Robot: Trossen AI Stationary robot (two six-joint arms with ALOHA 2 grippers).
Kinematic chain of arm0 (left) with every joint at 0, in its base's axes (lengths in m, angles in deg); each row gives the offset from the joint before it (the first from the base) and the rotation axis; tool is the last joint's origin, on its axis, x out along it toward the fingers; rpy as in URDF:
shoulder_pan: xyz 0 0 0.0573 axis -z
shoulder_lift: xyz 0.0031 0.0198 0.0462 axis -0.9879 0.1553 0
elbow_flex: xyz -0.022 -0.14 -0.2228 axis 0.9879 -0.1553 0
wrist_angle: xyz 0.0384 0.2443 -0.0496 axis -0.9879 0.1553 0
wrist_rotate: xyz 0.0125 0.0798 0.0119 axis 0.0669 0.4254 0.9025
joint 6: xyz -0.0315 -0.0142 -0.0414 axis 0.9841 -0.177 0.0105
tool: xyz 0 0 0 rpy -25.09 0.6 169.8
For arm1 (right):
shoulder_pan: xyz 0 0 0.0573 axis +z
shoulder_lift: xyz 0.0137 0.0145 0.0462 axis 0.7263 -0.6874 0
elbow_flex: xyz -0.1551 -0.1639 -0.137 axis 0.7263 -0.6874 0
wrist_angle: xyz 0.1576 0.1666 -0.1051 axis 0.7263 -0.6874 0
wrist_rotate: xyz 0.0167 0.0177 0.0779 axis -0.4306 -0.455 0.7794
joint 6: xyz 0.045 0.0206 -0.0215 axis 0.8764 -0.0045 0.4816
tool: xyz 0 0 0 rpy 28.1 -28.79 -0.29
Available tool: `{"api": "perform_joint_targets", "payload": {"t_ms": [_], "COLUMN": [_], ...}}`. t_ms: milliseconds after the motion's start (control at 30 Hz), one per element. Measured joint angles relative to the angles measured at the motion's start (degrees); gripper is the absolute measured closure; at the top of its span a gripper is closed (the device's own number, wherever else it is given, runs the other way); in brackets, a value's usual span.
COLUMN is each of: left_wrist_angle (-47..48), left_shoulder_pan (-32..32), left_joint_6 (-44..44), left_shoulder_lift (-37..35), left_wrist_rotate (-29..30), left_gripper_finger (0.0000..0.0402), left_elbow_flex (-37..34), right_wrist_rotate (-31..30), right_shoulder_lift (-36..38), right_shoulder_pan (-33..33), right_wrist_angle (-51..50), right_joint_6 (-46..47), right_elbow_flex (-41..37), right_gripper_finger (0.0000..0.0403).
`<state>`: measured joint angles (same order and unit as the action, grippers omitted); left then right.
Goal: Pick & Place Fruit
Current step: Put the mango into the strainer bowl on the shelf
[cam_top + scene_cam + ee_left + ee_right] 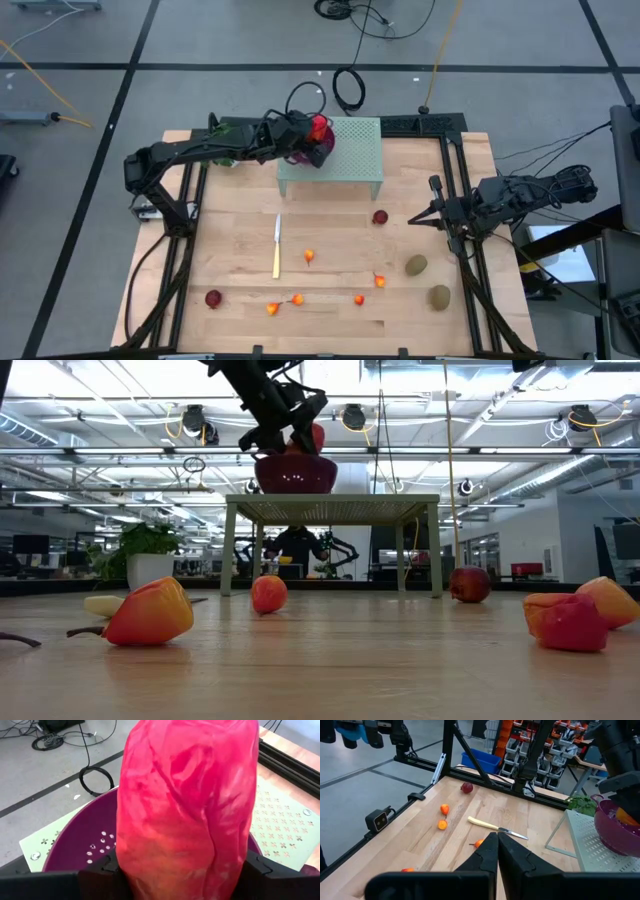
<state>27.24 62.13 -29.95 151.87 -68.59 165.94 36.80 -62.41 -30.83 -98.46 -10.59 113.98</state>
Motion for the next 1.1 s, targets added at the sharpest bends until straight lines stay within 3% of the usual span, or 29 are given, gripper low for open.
{"api": "perform_joint_targets", "payload": {"t_ms": [800,1100], "left_wrist_angle": [-0.34,0.02], "left_shoulder_pan": [-0.48,-0.48], "left_joint_6": [-1.04,-1.03], "left_shoulder_lift": [2.27,2.27], "left_wrist_rotate": [-0.02,-0.26], "left_gripper_finger": [0.0182,0.014], "left_elbow_flex": [-0.17,-0.17], "right_wrist_rotate": [0.0,0.0], "right_shoulder_lift": [0.01,0.01], "right_shoulder_pan": [0.0,-0.01], "right_wrist_angle": [0.02,0.02], "right_joint_6": [0.0,0.0], "right_elbow_flex": [0.0,0.0], "right_gripper_finger": [0.0399,0.0399]}}
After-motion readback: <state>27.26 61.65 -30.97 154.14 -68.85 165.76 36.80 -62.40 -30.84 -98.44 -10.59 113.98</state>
